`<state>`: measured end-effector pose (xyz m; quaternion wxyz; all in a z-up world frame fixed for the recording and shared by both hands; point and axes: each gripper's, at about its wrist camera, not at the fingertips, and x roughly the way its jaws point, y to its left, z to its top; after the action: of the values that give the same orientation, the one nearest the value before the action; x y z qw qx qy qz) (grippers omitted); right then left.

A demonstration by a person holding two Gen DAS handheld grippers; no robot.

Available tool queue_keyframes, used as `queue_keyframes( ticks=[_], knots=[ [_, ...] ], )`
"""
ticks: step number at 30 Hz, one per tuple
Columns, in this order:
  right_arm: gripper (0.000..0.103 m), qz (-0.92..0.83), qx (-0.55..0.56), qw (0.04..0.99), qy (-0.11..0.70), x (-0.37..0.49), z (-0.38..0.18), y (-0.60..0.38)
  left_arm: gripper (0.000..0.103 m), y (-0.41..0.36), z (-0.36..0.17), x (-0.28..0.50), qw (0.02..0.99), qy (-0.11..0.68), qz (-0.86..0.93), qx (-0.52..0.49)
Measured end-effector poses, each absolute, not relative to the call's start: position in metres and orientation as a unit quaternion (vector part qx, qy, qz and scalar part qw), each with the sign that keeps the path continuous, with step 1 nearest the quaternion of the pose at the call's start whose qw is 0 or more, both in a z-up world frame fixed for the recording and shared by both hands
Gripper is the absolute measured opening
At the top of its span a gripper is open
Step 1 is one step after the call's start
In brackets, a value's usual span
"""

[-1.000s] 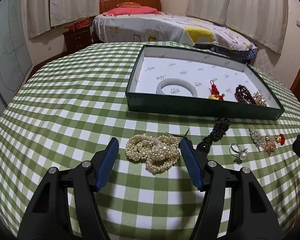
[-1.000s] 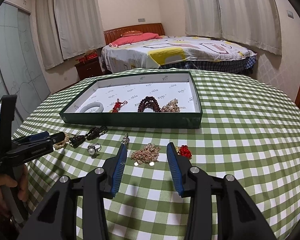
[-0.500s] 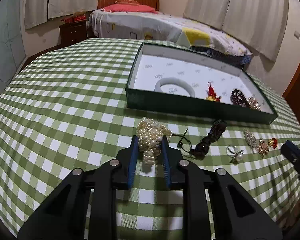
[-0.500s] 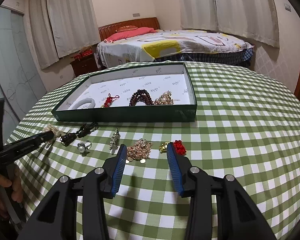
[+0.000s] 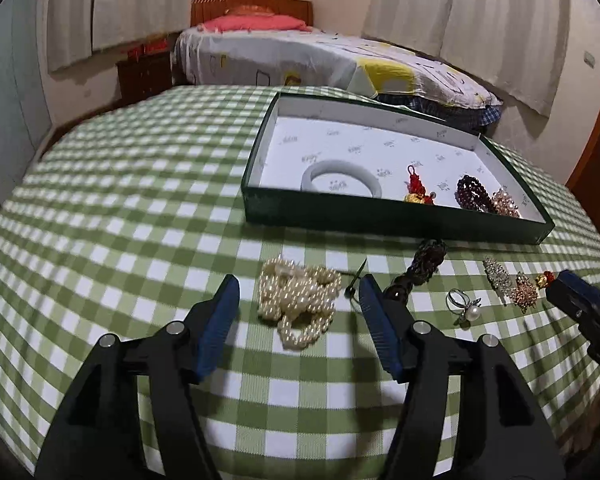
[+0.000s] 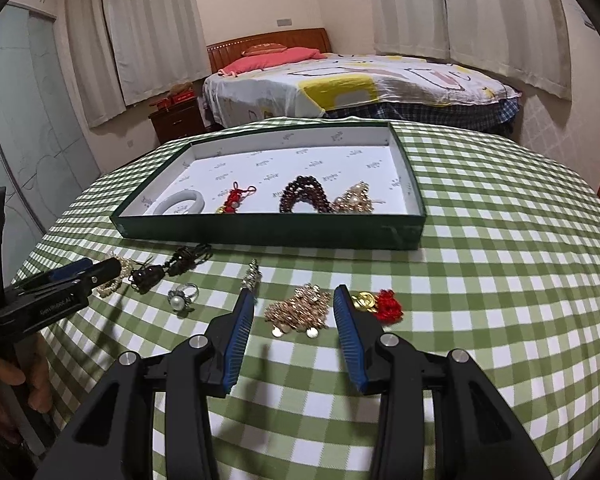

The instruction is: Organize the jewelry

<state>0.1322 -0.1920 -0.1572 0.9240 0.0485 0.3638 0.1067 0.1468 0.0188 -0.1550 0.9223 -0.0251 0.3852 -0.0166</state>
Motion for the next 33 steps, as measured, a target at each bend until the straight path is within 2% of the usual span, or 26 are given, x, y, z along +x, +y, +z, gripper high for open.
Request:
queue_keyframes(
  ticks=[3,4,5,7,10,19,25,33],
  knots=[
    [0.042,0.115,0.046,0.923,0.364,0.137,-0.155,-0.185,0.060,0.018,-0.155,0.151,0.922,0.385,-0.014,-0.019],
    [0.042,0.118,0.044,0.923,0.364,0.138,-0.154,-0.182,0.056,0.019,-0.156,0.153,0.921,0.390,-0.015,-0.022],
    [0.042,0.121,0.042,0.922,0.365,0.140,-0.154,-0.180,0.044,0.020,-0.157,0.154,0.919,0.393,-0.016,-0.026],
    [0.042,0.126,0.041,0.921,0.367,0.143,-0.154,-0.175,0.029,0.023,-0.160,0.156,0.915,0.402,-0.018,-0.032],
    [0.040,0.132,0.037,0.917,0.376,0.150,-0.156,-0.166,0.021,0.029,-0.161,0.157,0.915,0.401,-0.019,-0.042],
    [0.031,0.134,0.028,0.898,0.419,0.171,-0.170,-0.150,0.018,0.041,-0.161,0.148,0.918,0.393,-0.011,-0.053],
    [0.013,0.130,0.011,0.891,0.434,0.173,-0.174,-0.146,0.018,0.042,-0.160,0.146,0.918,0.392,-0.011,-0.054],
    [0.013,0.137,0.010,0.904,0.406,0.161,-0.165,-0.150,0.017,0.041,-0.156,0.143,0.921,0.386,-0.006,-0.050]
  ],
)
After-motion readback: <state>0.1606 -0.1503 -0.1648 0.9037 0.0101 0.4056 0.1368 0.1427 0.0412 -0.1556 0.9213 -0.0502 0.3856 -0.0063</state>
